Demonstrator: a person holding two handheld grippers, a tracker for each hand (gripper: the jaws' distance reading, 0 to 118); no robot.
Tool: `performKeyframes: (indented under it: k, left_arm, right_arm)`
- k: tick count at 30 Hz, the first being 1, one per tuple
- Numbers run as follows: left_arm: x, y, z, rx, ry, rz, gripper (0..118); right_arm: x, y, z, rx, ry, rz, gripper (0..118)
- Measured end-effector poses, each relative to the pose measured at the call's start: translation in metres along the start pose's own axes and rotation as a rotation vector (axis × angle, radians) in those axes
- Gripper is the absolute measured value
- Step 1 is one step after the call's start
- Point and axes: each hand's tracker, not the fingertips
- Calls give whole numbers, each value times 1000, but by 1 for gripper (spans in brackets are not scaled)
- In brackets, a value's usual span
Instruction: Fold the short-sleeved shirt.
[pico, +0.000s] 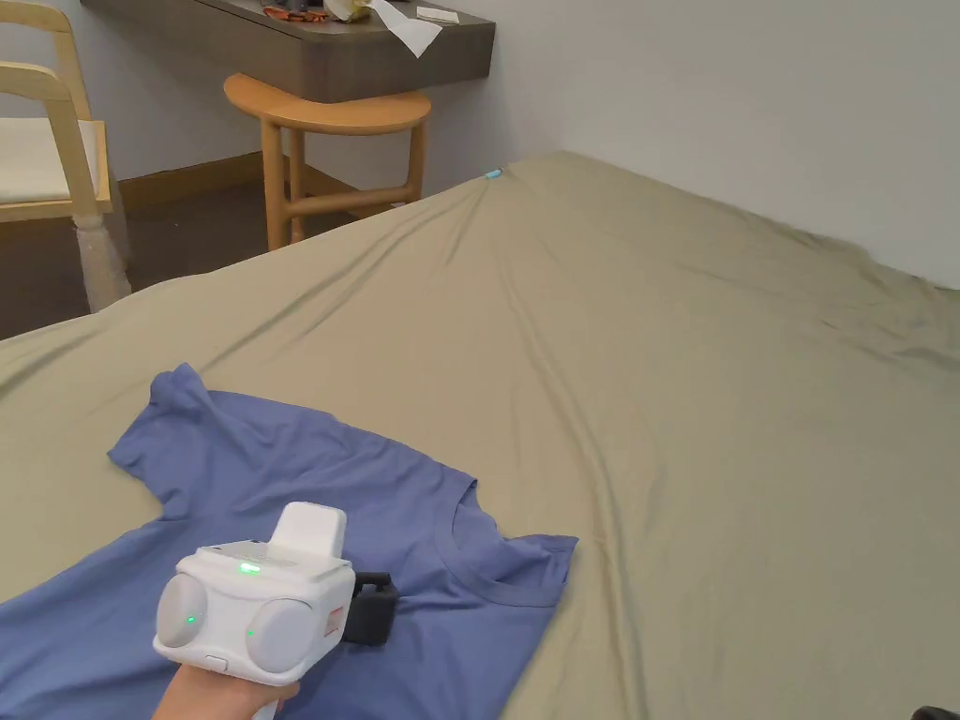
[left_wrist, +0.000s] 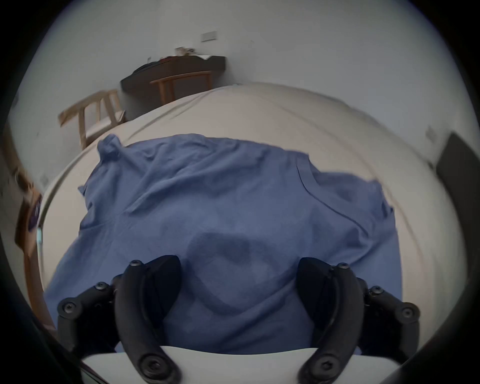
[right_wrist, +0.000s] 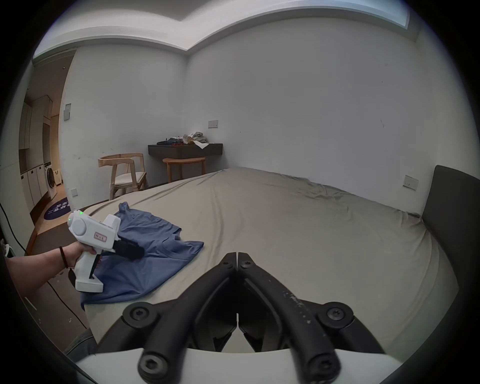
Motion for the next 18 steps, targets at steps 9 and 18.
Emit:
performKeyframes:
  k: [9,18]
  left_arm:
    - [-2,20,41,77,-44,170,2]
    - [63,72,116,293,-222,174,2]
  right_arm:
    - [2,-16,14,-43,37,-57,2]
    - [57,-25,90,54,-133,-176,2]
